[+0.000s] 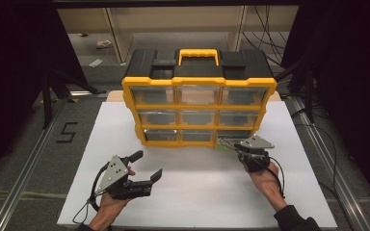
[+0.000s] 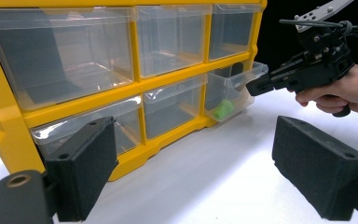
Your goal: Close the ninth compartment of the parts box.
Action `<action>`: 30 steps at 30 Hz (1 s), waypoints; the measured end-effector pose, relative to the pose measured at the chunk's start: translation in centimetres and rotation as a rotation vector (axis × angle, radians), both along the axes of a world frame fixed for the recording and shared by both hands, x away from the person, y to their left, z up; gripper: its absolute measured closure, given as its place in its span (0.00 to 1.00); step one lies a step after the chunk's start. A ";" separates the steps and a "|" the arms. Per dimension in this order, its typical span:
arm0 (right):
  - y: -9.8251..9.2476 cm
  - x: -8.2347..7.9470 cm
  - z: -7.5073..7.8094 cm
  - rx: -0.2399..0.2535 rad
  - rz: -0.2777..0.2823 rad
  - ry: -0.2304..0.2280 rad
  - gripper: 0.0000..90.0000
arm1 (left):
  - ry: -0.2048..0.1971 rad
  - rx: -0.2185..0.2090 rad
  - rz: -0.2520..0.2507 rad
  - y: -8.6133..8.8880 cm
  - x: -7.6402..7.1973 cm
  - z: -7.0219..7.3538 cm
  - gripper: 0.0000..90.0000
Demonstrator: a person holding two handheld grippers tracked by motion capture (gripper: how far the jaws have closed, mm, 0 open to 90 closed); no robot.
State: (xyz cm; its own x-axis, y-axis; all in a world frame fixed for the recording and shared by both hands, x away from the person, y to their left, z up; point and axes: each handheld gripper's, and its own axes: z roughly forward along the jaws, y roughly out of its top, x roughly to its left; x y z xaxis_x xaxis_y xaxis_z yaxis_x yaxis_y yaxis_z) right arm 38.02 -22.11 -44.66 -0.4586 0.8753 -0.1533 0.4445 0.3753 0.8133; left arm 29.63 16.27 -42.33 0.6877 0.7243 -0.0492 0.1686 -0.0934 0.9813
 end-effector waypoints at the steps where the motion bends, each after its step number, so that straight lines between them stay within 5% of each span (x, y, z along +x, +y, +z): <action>1: 0.0 0.0 0.0 0.000 -0.002 0.001 1.00 | -0.001 0.001 -0.001 0.0 0.0 0.0 0.15; 30: 0.0 1.5 -0.2 0.036 -0.032 0.003 1.00 | -0.004 0.001 0.000 0.0 0.0 0.0 0.15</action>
State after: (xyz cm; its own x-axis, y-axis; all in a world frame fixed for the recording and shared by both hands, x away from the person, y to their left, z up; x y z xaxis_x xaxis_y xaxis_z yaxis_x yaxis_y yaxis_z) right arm 39.53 -22.07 -44.82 -0.4304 0.8946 -0.1205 0.4585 0.3316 0.8245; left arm 29.62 16.29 -42.30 0.6877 0.7245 -0.0460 0.1650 -0.0943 0.9818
